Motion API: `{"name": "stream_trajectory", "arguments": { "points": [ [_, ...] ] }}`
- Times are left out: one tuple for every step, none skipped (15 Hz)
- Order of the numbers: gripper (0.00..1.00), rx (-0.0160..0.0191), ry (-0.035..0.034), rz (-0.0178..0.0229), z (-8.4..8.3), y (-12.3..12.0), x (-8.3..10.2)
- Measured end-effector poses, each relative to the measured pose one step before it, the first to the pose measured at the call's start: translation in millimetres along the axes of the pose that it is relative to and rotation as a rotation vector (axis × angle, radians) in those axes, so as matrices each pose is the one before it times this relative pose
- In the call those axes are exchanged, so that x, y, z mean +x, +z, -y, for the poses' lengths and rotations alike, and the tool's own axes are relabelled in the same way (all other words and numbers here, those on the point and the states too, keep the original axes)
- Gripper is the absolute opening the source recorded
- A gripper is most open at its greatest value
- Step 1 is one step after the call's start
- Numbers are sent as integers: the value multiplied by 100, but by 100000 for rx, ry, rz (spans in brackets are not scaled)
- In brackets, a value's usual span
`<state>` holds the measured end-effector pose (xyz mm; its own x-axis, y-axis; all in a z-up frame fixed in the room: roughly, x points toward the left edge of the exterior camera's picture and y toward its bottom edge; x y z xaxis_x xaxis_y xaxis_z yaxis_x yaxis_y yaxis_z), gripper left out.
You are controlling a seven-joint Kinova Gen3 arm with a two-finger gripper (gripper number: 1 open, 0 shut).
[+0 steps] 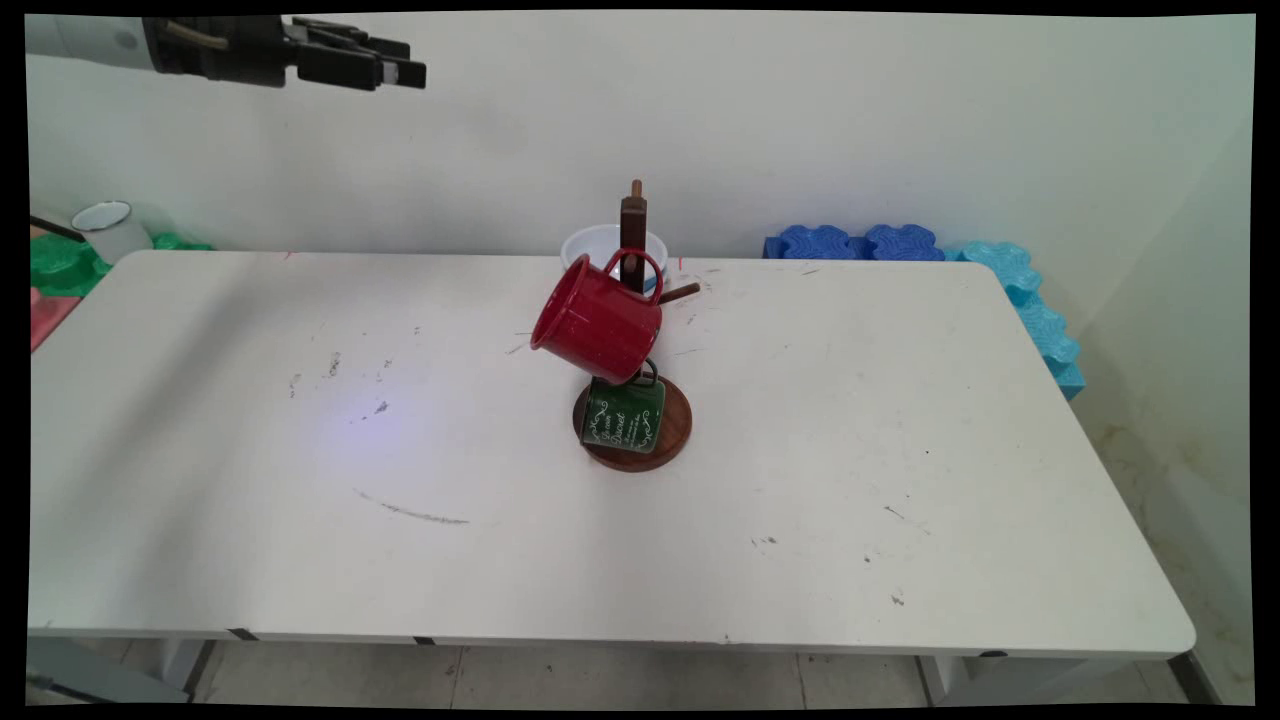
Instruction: Pick up the red mug from the rack
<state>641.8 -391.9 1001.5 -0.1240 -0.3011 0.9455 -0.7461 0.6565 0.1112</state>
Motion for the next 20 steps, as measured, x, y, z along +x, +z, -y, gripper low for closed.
{"name": "stream_trajectory", "arguments": {
  "points": [
    [100,-1104,251,711,-247,41,-46],
    [100,-1402,216,887,-317,55,-59],
    [100,-1449,180,899,-336,59,-64],
    [100,-1533,113,930,-380,88,-98],
    [100,-1324,104,789,-351,75,-99],
    [100,-1661,136,977,-444,104,-136],
    [100,-1534,114,907,-423,85,-129],
    [100,-1435,161,905,-390,89,-113],
    [100,-1660,209,1085,-445,118,-123],
    [100,-1628,247,1137,-443,116,-114],
    [100,-1445,260,988,-389,126,-77],
    [100,-1654,346,1128,-442,164,-68],
    [100,-1628,383,1137,-436,186,-54],
    [100,-1396,411,1005,-360,178,-3],
    [100,-1566,539,1134,-405,219,35],
    [100,-1488,575,1156,-407,253,46],
    [100,-1214,443,979,-343,225,65],
    [100,-750,282,623,-219,147,55],
    [100,-1061,337,1008,-328,231,68],
    [100,-1157,296,1173,-371,284,72]
  ]
}}
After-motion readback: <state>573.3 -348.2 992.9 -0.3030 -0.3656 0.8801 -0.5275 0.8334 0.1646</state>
